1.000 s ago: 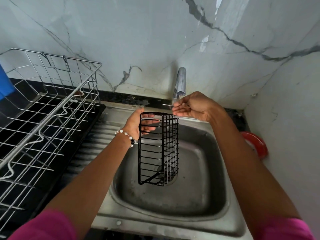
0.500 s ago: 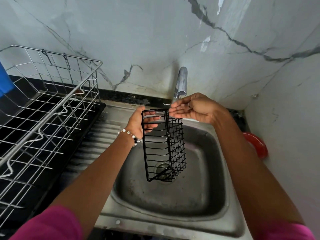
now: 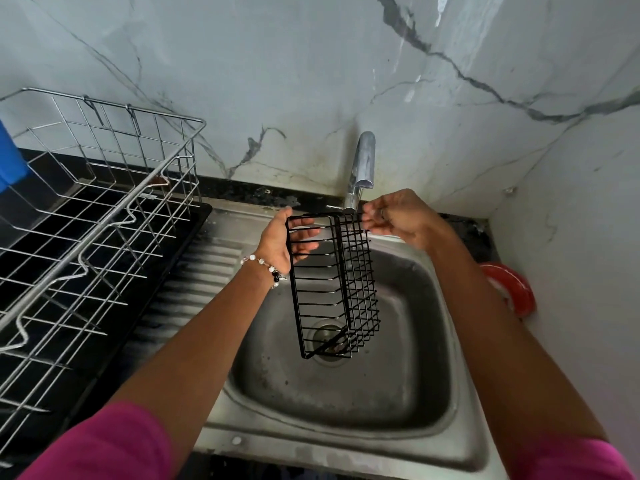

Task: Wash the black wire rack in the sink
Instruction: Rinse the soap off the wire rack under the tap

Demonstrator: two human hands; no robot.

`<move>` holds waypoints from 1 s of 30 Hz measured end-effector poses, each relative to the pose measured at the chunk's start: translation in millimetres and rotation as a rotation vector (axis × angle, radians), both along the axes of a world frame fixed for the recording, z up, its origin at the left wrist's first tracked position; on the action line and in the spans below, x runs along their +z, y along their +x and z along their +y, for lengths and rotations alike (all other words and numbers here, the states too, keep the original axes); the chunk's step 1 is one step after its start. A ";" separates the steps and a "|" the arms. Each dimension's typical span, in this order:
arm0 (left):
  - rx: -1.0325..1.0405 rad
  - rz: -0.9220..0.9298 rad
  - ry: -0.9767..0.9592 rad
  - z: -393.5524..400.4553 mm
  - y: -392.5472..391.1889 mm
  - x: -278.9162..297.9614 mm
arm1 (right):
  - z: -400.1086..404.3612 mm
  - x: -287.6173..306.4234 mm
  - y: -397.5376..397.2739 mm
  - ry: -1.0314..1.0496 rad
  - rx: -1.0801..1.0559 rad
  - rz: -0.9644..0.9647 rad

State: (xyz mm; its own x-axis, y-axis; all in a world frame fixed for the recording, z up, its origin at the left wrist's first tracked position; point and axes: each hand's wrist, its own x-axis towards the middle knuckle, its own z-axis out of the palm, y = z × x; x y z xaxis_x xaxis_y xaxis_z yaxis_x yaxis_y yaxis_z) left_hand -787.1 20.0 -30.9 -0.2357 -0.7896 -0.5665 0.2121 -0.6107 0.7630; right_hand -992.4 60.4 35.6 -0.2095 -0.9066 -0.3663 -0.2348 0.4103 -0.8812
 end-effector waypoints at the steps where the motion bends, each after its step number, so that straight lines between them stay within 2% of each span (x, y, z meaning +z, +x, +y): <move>1: 0.006 0.006 0.003 -1.2 1.3 -0.8 | 2.5 -5.9 -0.2 0.014 0.056 0.071; 5: 0.030 0.032 0.021 -3.2 4.6 -0.3 | 17.3 -32.8 10.8 0.057 0.254 0.121; 8: 0.077 0.047 0.052 -3.9 6.9 -2.4 | 21.7 -46.3 15.0 -0.067 0.241 0.077; 14: 0.121 0.045 0.032 -2.6 4.5 -8.7 | 19.9 -43.6 14.4 -0.102 0.187 0.239; 16: 0.077 0.030 -0.009 1.9 1.0 -8.7 | 18.0 -42.9 16.3 -0.139 0.149 0.313; 23: -0.301 -0.298 -0.107 40.7 -6.6 -25.9 | 11.3 -48.9 23.1 -0.078 0.144 0.691; 27: -0.361 -0.463 -0.151 38.2 -11.4 -30.3 | 13.9 -44.3 23.6 -0.014 0.193 0.741; 30: -0.371 -0.510 -0.191 32.2 -7.2 -27.4 | 16.1 -29.2 16.6 0.050 0.258 0.654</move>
State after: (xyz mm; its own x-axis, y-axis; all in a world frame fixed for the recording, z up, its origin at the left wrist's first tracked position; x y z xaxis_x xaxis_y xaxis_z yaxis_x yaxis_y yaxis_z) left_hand -794.3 52.2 -58.3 -0.2506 -0.8052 -0.5374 -0.4036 -0.4176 0.8140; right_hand -975.8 76.6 6.4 -0.1817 -0.9422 -0.2814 -0.8052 0.3068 -0.5074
